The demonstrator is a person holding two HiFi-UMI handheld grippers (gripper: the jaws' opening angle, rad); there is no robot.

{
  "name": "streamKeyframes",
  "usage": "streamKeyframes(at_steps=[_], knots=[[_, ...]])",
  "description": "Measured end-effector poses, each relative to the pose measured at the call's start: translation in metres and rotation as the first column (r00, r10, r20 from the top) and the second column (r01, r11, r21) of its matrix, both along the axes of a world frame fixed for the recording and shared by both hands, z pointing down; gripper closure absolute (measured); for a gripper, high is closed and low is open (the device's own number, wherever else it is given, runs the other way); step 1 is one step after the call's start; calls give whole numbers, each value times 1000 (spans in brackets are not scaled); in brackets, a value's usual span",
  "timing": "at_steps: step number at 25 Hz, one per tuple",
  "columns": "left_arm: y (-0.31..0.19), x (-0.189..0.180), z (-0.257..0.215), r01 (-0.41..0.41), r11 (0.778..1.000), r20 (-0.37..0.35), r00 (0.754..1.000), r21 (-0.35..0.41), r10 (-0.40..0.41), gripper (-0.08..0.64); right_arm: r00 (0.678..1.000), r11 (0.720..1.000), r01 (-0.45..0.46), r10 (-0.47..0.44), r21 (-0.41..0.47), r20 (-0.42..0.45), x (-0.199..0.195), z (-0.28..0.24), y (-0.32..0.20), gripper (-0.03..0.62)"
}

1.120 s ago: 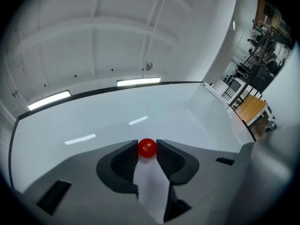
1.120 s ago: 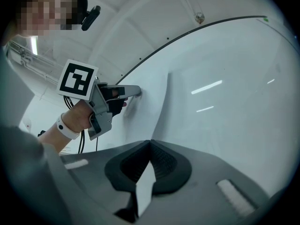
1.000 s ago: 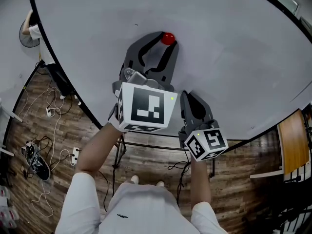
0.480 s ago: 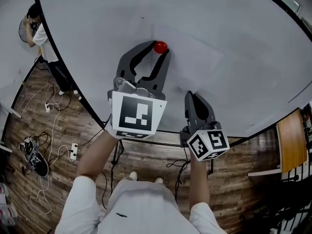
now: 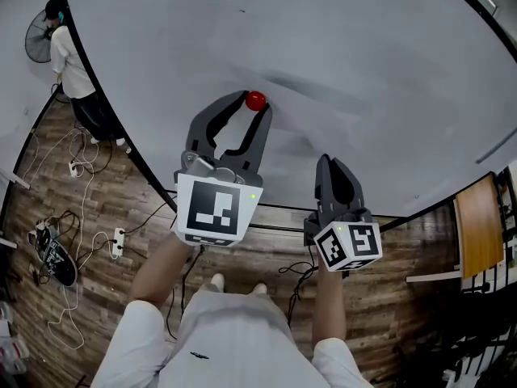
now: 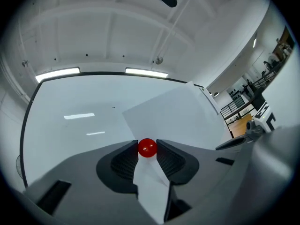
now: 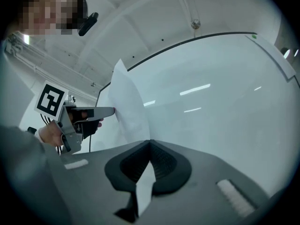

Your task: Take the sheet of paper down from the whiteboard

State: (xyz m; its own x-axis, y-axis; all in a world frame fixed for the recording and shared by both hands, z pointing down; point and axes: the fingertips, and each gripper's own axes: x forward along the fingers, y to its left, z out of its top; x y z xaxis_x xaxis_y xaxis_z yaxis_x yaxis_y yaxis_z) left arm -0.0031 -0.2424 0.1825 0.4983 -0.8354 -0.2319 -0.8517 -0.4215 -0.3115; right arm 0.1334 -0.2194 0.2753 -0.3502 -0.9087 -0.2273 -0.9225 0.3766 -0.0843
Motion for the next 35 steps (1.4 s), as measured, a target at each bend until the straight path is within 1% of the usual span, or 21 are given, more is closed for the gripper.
streamKeyframes(at_steps=[7,12,15,17,21,25,29,35], knots=[[5,-9,40,0,997,5,1000,-76,0,437,994,995,-101,102,20,-50,15,11,19,583],[7,-19,64,-8,990,-21,1000,-137,5,437,986,989,-150,151,18,-76,23,17,25,583],[5,-23,81,-18,984,-49,999,-177,9,437,982,985,-174,174,13,-77,29,24,27,583],[7,-24,93,-17,980,-51,999,-199,7,437,979,982,-188,188,8,-77,35,29,32,583],[9,-34,115,-2,969,-68,998,-248,-15,438,973,976,-217,216,4,-80,45,36,42,583],[9,-41,140,8,954,-62,998,-300,-28,437,965,970,-245,243,-2,-101,55,48,50,583],[17,-40,152,-9,949,-67,998,-316,-13,438,956,960,-278,275,-22,-102,68,65,58,583],[24,-36,177,-29,935,-60,998,-354,8,438,948,948,-311,305,-61,-94,81,87,67,583]])
